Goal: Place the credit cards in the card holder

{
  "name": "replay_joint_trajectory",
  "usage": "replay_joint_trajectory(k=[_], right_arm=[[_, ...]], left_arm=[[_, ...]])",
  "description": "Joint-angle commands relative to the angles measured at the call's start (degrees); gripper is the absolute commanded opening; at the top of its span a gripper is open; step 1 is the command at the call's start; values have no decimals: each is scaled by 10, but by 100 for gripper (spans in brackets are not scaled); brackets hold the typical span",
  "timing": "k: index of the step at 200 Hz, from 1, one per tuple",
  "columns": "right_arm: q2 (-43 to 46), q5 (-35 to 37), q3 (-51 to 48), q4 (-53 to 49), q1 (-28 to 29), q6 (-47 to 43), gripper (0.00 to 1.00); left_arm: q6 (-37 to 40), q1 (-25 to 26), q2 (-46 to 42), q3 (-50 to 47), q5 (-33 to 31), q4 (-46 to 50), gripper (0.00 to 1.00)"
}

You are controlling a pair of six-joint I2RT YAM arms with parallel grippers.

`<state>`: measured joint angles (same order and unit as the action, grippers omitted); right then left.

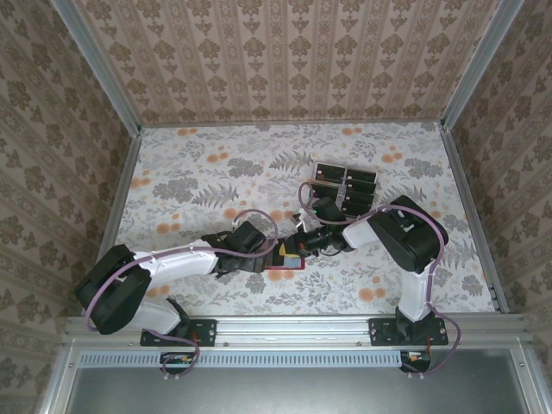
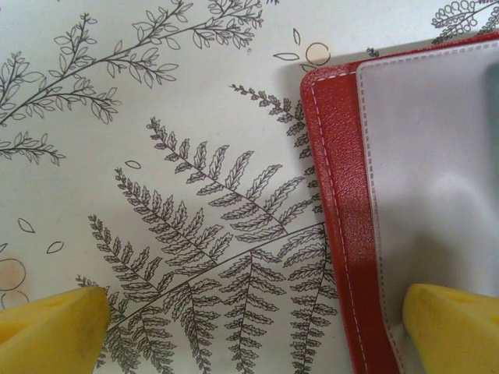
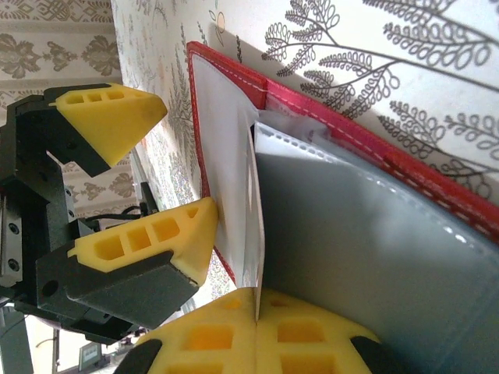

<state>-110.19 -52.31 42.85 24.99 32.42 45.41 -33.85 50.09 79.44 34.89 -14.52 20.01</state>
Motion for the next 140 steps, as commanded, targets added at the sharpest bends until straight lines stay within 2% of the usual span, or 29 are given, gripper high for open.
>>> replay_joint_trajectory(k=[1,17,28,59,85,108,140], right_arm=[[-7,17,9,-60,11,-6,12],[17,29,13,-91,11,-17,28],[34,37,16,-114,11,-27,35],[88,72,39,-210,11,-61,48],[129,108,64,-287,11,-86,53],[163,156,85,-346,12,-96,54],[184,277,124,-446,39,-113,43]], left_arm=[[-4,-8,13,-17,-19,18,100],[-6,-9,13,-12,-19,16,100],[-7,-10,12,-9,-18,17,100],[-9,-14,-2,2,-15,17,100],[-7,-20,-26,14,-10,23,100],[-2,-29,-51,20,-6,31,100],[9,-52,-77,15,-5,34,100]])
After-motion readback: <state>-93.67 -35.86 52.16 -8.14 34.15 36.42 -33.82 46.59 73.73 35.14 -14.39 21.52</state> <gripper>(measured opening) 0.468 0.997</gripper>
